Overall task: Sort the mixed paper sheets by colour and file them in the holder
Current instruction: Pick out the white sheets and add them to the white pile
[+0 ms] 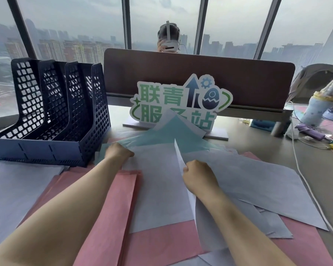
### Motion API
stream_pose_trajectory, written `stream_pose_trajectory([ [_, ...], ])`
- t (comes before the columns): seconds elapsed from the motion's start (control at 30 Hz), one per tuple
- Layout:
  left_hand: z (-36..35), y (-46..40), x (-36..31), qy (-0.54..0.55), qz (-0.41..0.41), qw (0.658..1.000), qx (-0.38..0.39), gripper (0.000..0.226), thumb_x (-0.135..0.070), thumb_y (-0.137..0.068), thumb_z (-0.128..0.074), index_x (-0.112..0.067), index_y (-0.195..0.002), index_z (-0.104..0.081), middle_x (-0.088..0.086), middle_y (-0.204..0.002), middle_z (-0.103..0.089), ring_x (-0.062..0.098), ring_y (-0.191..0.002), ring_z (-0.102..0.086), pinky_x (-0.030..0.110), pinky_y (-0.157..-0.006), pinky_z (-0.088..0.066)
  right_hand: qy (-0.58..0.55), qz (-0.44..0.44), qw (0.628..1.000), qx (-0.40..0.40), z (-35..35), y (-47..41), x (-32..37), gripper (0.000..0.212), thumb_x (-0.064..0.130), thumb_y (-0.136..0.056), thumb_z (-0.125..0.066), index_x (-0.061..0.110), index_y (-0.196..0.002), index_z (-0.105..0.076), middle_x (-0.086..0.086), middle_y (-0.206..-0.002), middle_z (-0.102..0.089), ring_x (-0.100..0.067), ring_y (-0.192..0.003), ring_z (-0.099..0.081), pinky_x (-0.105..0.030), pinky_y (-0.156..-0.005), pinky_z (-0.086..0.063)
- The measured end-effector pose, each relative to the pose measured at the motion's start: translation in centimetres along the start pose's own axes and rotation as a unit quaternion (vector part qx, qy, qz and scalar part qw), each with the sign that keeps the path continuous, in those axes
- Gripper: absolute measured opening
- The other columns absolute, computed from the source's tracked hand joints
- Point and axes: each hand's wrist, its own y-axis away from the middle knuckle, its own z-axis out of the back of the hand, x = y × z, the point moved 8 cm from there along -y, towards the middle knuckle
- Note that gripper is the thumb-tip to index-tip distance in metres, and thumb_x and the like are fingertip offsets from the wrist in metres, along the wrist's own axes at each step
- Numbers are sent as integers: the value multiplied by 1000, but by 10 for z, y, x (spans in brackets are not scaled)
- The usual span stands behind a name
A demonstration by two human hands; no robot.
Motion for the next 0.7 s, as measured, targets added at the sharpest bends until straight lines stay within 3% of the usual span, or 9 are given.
stream_pose_trajectory([
  [0.07,1,-2,2,15,20,1000,9,33,-21,-78,-80,-2,-99,-63,18,-98,-63,31,-92,-62,32,-76,-48,2,0,1000,-4,0,2,0,36,10,-93,-43,16,-59,-32,-21,-97,-66,-31,-74,-42,-28,-65,-33],
  [0.3,1,-5,5,63,-1,998,19,18,-13,-75,-76,0,-84,-69,19,-85,-71,26,-69,-62,34,-66,-52,5,4,1000,-6,-1,-1,-1,36,10,-93,-44,15,-59,-33,-20,-97,-67,-32,-74,-42,-29,-65,-33],
  [0.43,1,18,-18,35,-81,996,30,24,-22,-86,-68,-9,-69,-59,6,-65,-58,20,-56,-51,25,-51,-36,-10,3,1000,-18,1,-3,-4,36,11,-94,-43,15,-59,-34,-20,-93,-65,-32,-74,-42,-30,-64,-32],
  [0.57,2,45,-66,272,-145,950,58,14,-16,-92,-64,-6,-82,-67,12,-77,-66,23,-64,-61,36,-64,-54,-44,13,995,-88,17,-6,1,41,17,-99,-41,15,-59,-31,-7,-62,-44,-33,-70,-42,-33,-60,-31],
  [0.63,1,58,-91,369,-137,918,55,14,-18,-94,-61,-11,-82,-66,12,-81,-66,24,-72,-61,40,-68,-54,-74,21,989,-126,31,-7,7,41,16,-98,-42,15,-59,-30,-11,-62,-47,-33,-68,-40,-34,-59,-27],
  [0.7,-14,70,-107,429,-89,893,98,17,-27,-95,-58,-14,-87,-65,10,-87,-67,23,-76,-61,35,-69,-50,-96,31,982,-161,46,-5,13,41,16,-99,-43,15,-60,-32,-20,-75,-60,-33,-68,-38,-34,-59,-25],
])
